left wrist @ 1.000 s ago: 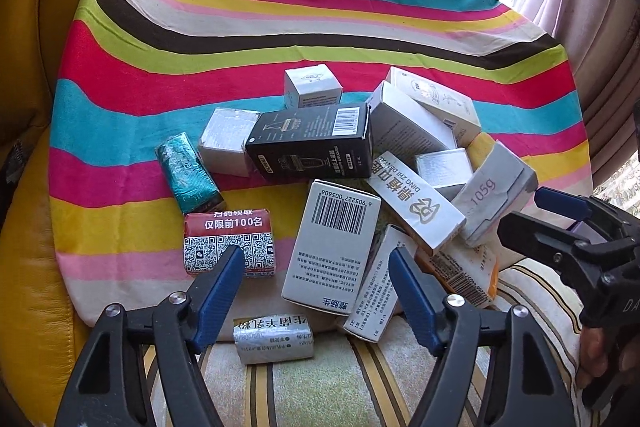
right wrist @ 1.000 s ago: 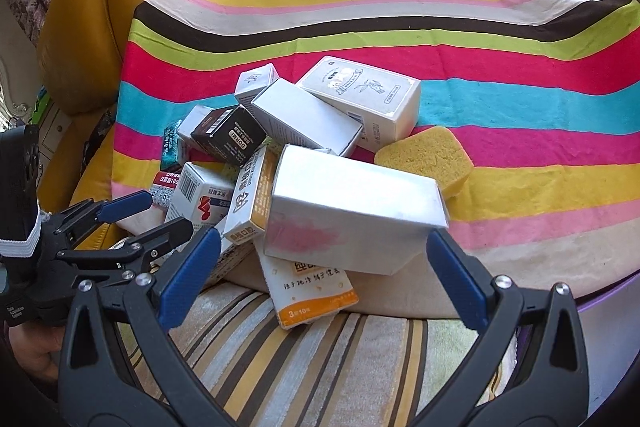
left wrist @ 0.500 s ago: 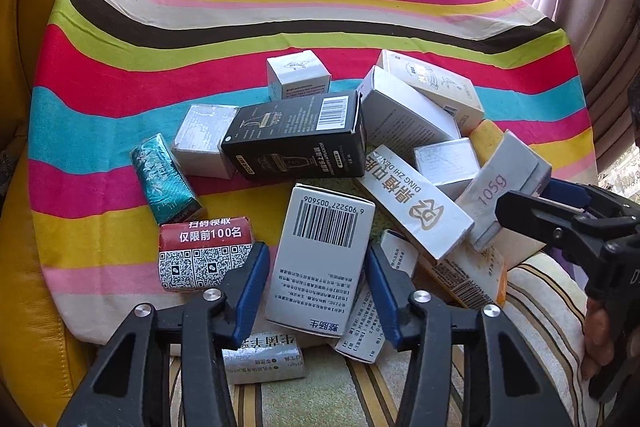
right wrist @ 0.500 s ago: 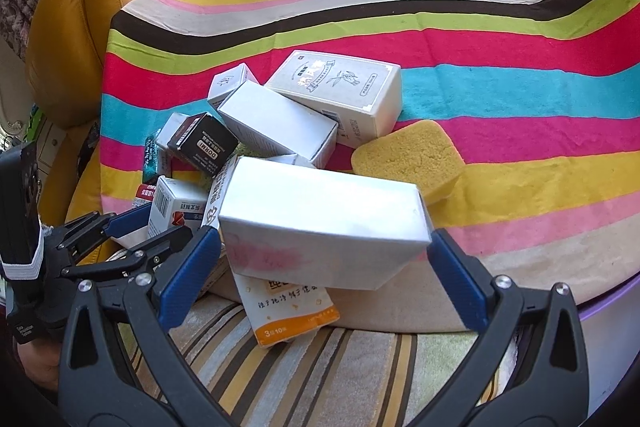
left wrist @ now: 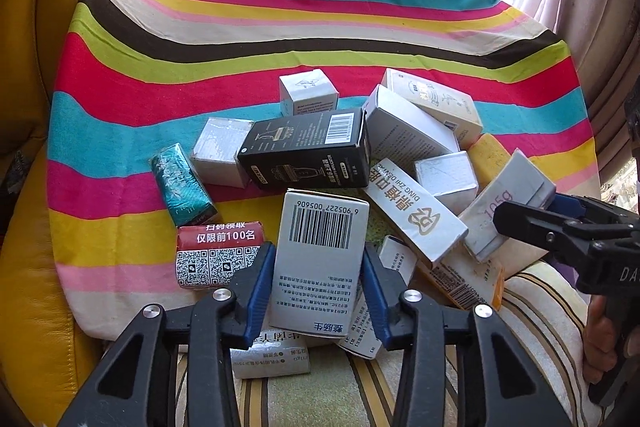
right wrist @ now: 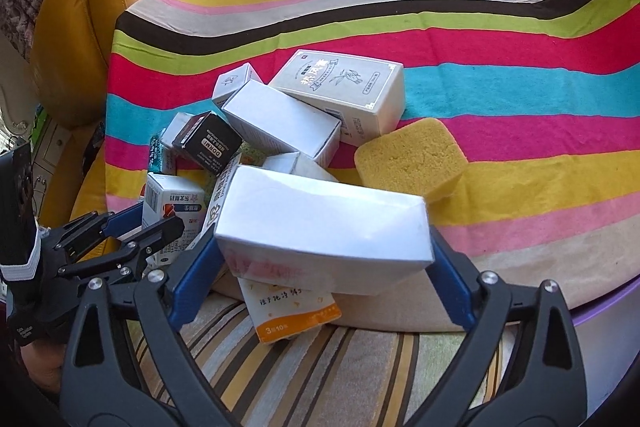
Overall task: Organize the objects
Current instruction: 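Grasp the white barcode box with the left tool while the right tool holds its box, then carry both held boxes over the open purple-rimmed box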
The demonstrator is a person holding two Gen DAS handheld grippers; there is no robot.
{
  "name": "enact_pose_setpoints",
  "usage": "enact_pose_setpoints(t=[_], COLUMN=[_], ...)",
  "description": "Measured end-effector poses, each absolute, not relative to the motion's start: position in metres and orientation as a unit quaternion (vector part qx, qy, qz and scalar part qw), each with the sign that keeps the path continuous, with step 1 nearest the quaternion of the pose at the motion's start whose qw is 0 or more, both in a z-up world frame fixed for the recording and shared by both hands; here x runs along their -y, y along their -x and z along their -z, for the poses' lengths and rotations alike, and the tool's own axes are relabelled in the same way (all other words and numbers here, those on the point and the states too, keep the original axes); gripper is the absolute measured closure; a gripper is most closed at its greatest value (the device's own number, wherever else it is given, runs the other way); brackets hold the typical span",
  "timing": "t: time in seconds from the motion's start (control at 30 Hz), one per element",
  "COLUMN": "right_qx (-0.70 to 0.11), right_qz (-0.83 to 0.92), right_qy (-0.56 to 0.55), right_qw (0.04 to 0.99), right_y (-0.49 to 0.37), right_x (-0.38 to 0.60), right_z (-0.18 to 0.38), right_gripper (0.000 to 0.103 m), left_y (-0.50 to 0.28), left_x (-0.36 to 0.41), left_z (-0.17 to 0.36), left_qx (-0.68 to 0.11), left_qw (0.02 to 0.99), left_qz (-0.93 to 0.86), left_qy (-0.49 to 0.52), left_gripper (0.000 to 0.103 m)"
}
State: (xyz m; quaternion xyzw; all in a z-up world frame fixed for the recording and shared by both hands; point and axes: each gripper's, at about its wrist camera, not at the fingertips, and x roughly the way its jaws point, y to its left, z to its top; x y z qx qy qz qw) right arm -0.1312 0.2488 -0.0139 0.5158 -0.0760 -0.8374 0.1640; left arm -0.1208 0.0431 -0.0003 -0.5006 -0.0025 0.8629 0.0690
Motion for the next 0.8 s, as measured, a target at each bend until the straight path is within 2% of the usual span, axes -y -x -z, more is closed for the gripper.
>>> enact_pose_setpoints(t=[0.8], right_qx=[0.108], right_qz=[0.885], right_qy=[-0.449], right_qw=[0.065], right_y=[0.062], right_x=[-0.329], right_z=[-0.022], right_gripper=[0.007], left_y=[0.083], left_x=[-0.087], left_z=[-0.046], left_qx=[-0.008], left_qw=[0.085], left_qz=[-0.894], left_qy=[0.441], left_gripper=[0.060])
